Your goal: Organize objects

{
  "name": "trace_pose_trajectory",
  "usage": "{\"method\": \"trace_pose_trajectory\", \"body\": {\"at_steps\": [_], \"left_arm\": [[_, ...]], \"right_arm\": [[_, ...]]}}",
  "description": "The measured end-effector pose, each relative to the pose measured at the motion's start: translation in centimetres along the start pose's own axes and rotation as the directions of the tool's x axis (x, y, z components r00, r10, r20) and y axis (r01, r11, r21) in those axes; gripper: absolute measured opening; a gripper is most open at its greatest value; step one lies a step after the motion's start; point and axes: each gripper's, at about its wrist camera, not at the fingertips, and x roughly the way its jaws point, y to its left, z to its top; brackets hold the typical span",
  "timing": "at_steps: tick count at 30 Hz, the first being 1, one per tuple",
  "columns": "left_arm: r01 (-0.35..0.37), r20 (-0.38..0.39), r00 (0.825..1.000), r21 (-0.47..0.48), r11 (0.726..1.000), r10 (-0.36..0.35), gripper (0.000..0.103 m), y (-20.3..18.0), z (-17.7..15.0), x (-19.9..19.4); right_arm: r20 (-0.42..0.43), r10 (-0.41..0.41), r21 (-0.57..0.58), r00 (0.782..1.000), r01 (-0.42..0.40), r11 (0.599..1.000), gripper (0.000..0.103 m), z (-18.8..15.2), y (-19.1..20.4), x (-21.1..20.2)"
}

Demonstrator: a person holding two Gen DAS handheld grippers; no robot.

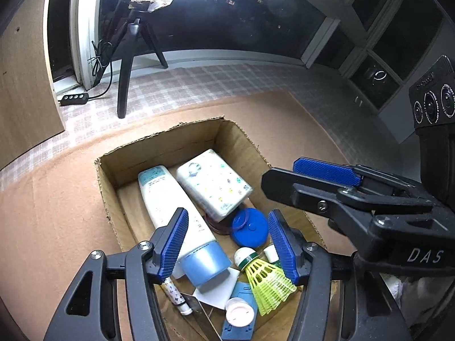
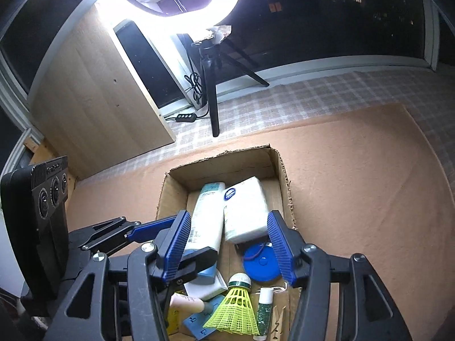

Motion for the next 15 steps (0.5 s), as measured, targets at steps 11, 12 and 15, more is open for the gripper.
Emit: {"method": "trace_pose_trajectory", "body": {"at_steps": [11,12,15], "left_arm": [[-0.049,0.04,0.998,-0.019,0.999,0.05,0.072,1.3,-1.3,-3.6],[-0.056,0.044,0.997,-0.021,0.998,0.056,0.072,1.5,-1.6,-4.1],[-0.081,0.058,0.995,-0.029,0.996,0.083,0.073,2.2,-2.5,-5.8]], "right_arm": [[0.007,-0.02,-0.003,1.0,0.02,1.0,0.058,-0.5,1.0,-1.1],[0.01,-0.026,-0.006,1.0,0.026,1.0,0.059,-0.6,1.3,-1.2],[0.016,-0.036,-0.012,0.999,0.036,0.999,0.06,-1.2,2.0,-1.7]]}}
